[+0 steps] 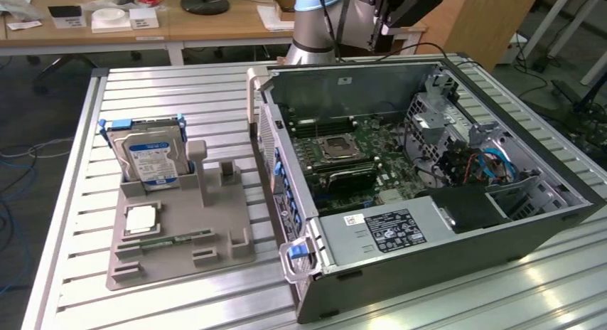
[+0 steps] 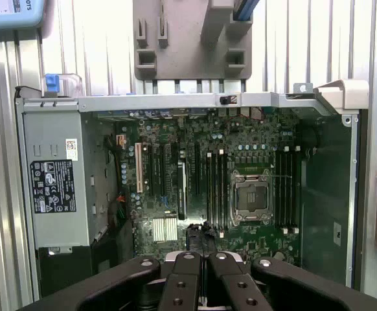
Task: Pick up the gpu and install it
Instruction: 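Press down on the gpu until it lock into place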
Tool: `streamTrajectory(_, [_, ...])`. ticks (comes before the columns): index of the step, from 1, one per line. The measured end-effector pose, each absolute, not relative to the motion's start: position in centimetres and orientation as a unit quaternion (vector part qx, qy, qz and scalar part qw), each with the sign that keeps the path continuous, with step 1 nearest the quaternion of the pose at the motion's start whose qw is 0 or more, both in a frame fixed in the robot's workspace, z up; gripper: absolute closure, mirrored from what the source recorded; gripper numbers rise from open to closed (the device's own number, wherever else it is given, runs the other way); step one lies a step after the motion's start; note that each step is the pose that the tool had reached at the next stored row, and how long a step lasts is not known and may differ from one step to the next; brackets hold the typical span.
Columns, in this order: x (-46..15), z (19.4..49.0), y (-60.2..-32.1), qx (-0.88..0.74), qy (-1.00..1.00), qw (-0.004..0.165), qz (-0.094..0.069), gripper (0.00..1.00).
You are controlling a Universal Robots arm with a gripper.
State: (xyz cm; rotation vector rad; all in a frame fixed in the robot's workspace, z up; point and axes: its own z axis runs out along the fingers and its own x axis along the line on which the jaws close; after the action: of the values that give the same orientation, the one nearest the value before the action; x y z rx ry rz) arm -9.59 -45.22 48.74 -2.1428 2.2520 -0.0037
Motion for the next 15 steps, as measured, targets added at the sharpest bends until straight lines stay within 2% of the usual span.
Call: streamTrajectory(15, [-9.59, 48.59, -45.22, -0.689, 0.724, 0.016, -0.001, 0.89])
